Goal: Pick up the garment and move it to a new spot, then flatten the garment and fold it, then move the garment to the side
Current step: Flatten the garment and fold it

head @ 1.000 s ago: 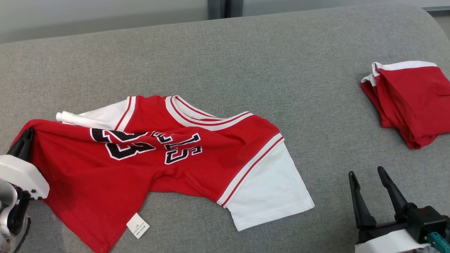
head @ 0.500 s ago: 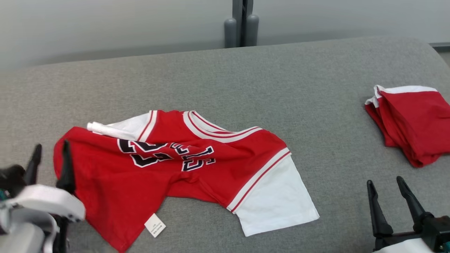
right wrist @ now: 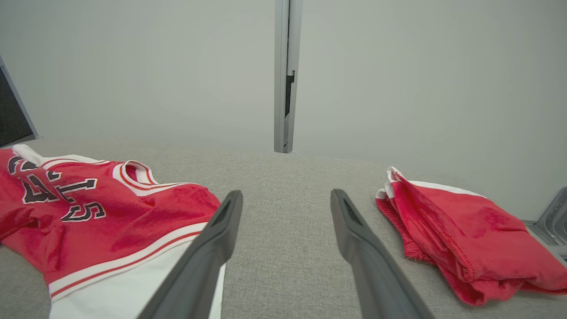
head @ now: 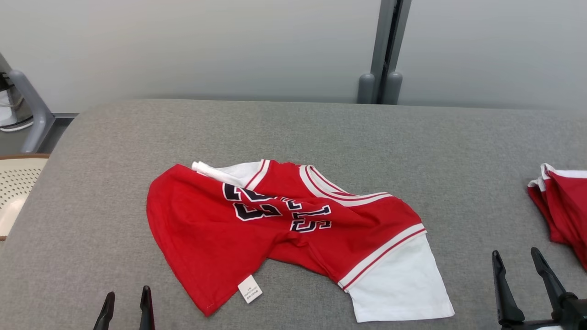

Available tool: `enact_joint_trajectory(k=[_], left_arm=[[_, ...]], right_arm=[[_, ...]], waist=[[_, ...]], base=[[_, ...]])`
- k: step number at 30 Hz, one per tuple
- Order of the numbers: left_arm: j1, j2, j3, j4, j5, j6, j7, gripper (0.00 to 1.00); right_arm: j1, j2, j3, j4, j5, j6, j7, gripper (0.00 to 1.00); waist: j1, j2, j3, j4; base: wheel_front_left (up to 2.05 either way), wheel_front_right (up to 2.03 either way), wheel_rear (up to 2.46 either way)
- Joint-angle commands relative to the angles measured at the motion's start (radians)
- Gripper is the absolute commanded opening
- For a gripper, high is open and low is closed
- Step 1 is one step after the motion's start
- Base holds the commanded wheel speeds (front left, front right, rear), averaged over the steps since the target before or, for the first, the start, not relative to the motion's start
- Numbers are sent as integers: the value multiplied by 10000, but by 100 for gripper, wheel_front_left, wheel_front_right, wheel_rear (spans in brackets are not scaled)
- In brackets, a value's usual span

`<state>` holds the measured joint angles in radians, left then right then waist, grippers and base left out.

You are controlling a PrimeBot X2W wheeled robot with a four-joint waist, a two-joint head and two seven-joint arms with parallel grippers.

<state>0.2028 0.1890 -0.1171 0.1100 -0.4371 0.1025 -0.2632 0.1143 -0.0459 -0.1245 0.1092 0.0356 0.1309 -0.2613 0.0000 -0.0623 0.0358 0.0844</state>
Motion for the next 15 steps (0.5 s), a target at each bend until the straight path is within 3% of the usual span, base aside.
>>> enact_joint_trajectory(k=[1, 8, 15], left_arm=[[255, -113, 333, 96, 260, -233, -14, 100], [543, -806, 1638, 182, 1416, -1531, -16, 100], [535, -1178, 2359, 246, 1995, -2051, -16, 100]], right_arm=[[183, -63, -45, 44, 84, -3, -12, 100], [557, -64, 93, 284, 335, -3, -12, 100], [645, -64, 321, 443, 462, -3, -12, 100]], waist=[[0, 0, -268, 303], [0, 0, -497, 399], [0, 0, -617, 66]], base=[[0, 0, 0], [0, 0, 0], [0, 0, 0]])
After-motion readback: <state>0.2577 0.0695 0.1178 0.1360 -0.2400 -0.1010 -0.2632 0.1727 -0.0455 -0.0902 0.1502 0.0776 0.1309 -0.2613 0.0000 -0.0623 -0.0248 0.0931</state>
